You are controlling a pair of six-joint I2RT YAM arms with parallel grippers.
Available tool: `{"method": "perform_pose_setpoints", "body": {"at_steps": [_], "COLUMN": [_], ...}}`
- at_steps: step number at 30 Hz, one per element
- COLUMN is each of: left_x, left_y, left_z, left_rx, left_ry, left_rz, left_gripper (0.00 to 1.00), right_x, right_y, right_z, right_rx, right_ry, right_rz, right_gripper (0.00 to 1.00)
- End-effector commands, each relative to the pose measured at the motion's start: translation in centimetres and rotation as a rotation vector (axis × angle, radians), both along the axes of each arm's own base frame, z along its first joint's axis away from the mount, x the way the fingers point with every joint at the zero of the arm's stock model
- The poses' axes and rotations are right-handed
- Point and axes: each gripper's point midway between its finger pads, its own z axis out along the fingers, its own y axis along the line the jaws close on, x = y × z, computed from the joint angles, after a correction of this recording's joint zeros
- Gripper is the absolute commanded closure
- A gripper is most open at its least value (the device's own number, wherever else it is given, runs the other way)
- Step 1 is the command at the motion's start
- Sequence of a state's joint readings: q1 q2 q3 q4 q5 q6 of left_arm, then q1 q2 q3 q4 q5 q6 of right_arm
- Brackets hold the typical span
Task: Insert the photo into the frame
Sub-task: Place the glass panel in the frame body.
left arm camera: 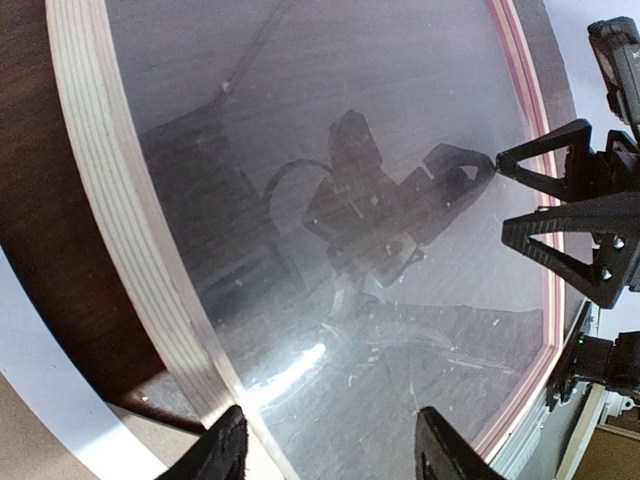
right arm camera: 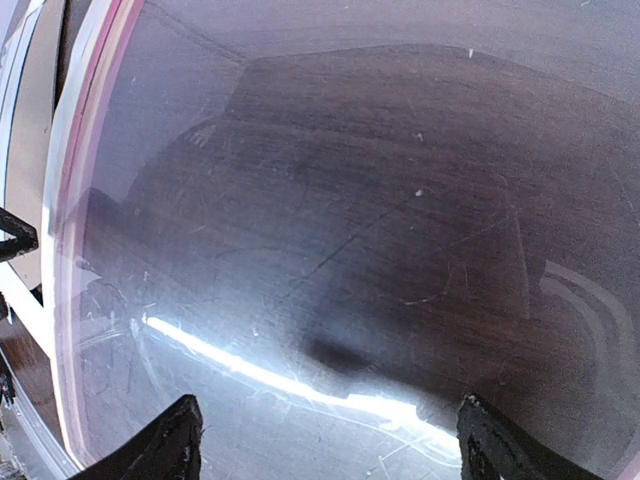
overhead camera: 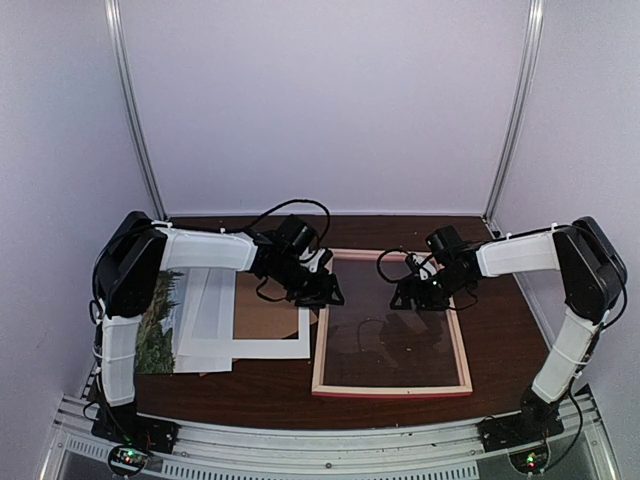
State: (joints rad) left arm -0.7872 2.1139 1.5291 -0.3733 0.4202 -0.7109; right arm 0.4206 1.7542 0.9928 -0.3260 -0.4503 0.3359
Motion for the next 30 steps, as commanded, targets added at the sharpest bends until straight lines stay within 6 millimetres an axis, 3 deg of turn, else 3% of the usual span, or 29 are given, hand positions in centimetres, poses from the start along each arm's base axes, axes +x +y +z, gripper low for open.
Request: {"method": "perform_pose_setpoints", "body": {"at_steps": [1,10,16,30], "left_x": [0.3,1.0,1.3,-1.5], "left_y": [0.1,0.9,2.2,2.5], "left_z": [1.8,1.6,0.9,-1.1], "left_rx": [-0.009,0.051,0.139,0.236], "left_ry": [-0.060,-0.108,-0.153,-0.163], "left_rz": [-0.009,-0.006,-0.022,-0.102], "left_gripper": [0.43,0.43,0.43,0.45], "right_x": [-0.2,-0.1,0.0,-0.6], "right_y": [-0.2,-0.3,-0.5,-2.3], "right_z": [-0.1,0.7,2.6,5.8], "right_rx": [-0.030,-0.034,-0.032,-0.069], "right_ry": [0.010,-0.004,-0.040,-0.108], "right_rz": [0.006,0.008,0.011,-0.028], "right_gripper": [0.13,0.13,0.12,0.11]}}
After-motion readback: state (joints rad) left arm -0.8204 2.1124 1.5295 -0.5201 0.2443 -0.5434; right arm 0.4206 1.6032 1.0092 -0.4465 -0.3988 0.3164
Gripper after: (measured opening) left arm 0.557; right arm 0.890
